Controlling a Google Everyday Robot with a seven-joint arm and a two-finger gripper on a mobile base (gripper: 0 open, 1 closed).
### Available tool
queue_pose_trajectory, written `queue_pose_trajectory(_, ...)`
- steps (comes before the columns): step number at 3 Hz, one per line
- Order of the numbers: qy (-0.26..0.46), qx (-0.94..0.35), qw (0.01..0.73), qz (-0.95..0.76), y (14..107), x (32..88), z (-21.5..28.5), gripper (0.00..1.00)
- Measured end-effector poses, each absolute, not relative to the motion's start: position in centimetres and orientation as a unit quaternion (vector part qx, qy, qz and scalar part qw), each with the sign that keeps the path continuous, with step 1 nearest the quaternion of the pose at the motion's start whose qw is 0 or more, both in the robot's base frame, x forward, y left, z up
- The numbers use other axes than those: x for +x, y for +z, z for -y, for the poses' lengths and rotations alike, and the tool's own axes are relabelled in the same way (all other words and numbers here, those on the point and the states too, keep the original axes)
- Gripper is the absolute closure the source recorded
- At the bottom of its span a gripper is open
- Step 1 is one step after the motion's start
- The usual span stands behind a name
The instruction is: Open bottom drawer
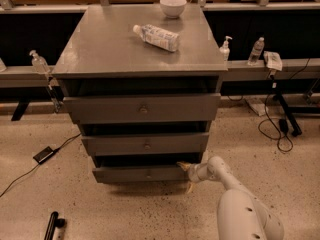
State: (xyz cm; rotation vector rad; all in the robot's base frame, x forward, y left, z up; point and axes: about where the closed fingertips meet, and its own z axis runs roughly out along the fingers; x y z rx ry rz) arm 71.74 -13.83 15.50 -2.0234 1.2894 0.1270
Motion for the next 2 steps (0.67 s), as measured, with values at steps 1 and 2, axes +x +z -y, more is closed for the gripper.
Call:
queue_pose_trajectory(1, 0.092, -0.801, 0.366, -0.465, 15.6, 68.2, 12.4, 0.00)
queue_pose_trajectory(2, 0.126, -0.813, 0.371, -0.431, 15.8, 65.4, 10.7, 0.00)
